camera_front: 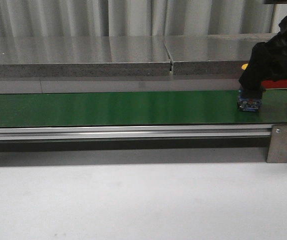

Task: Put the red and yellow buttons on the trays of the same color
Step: 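Move the right gripper to the belt's end and grasp the yellow button, then lift the yellow button off the belt and carry it over the yellow tray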

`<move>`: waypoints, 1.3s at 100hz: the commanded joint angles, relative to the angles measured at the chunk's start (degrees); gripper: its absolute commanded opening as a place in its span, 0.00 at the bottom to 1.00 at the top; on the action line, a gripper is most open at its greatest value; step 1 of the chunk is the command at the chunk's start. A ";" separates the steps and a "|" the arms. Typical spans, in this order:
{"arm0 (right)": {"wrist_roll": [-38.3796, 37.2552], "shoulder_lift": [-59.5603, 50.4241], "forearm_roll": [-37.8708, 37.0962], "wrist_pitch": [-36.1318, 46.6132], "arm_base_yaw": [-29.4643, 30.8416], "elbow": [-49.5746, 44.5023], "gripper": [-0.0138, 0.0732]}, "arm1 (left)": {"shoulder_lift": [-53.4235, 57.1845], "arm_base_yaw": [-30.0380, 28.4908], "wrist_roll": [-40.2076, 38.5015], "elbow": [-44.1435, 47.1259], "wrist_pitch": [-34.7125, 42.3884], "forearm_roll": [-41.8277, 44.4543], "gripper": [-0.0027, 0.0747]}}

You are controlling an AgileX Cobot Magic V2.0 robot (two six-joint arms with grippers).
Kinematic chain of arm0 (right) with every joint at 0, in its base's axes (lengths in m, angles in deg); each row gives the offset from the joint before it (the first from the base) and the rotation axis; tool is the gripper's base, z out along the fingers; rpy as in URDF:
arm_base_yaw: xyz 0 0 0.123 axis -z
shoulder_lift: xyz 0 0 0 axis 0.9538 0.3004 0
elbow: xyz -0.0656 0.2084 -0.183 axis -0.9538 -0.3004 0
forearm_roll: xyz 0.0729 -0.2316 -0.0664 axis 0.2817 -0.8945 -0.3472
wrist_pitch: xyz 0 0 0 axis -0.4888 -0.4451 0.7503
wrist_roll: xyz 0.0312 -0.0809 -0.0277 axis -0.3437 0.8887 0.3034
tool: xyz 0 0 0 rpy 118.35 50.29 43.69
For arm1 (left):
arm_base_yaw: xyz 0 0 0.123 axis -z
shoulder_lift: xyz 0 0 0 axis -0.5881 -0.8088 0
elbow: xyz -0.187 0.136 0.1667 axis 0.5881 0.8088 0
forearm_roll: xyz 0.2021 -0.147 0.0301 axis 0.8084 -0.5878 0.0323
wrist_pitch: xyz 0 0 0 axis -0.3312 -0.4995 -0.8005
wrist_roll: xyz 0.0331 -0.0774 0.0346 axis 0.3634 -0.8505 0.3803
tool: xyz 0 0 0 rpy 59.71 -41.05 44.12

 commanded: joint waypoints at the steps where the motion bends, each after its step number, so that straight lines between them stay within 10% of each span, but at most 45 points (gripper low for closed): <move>1: 0.89 -2.10 1.88 3.04 -0.06 1.72 0.81 | -0.33 0.48 -0.23 -1.52 2.93 -1.99 0.01; 36: 0.89 -1.00 1.88 3.33 -0.06 1.72 0.23 | -0.33 0.48 -0.23 -1.52 2.93 -1.99 0.01; 82: -5.06 -13.34 1.83 0.76 4.21 1.66 0.22 | -0.33 0.48 -0.23 -1.52 2.93 -1.99 0.01; 130: -25.44 -24.59 -13.48 -7.74 30.21 0.42 0.22 | -0.33 0.48 -0.23 -1.52 2.93 -1.99 0.01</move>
